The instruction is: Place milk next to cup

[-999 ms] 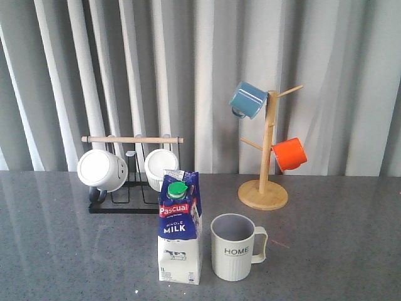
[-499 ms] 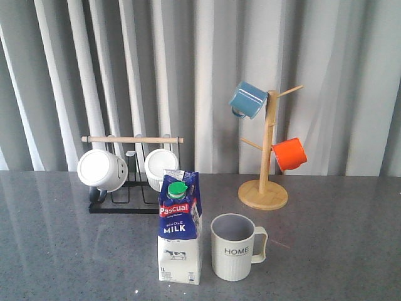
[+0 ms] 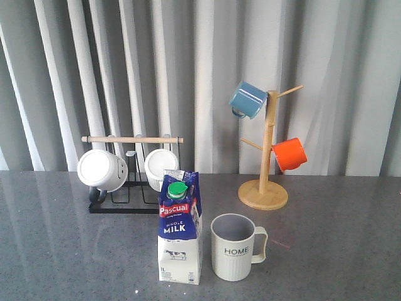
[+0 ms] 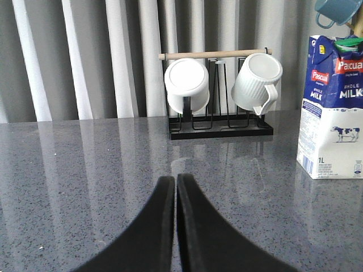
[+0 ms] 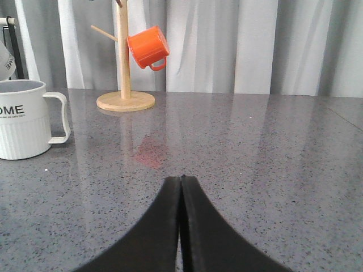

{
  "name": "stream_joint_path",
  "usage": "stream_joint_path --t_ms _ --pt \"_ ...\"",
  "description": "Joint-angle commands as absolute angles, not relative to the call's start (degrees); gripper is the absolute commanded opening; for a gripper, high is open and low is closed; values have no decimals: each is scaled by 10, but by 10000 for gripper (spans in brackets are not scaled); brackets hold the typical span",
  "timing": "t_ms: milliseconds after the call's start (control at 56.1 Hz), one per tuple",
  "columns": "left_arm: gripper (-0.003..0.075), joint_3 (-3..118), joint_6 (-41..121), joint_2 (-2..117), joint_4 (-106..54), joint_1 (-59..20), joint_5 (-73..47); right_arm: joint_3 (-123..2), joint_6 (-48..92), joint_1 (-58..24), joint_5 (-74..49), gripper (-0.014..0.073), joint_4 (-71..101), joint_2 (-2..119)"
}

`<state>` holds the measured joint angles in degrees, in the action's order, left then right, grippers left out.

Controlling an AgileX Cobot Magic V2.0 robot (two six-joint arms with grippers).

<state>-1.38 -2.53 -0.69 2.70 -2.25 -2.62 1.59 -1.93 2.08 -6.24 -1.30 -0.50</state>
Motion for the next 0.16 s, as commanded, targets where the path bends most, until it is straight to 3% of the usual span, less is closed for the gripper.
stream_joint_path --t_ms 0,143 --pt "-6 -1 -27 -14 21 -24 13 21 -18 25 -25 -8 -20 -14" --pt "-6 -1 -27 -14 21 -24 13 21 -18 25 -25 -8 -20 -14"
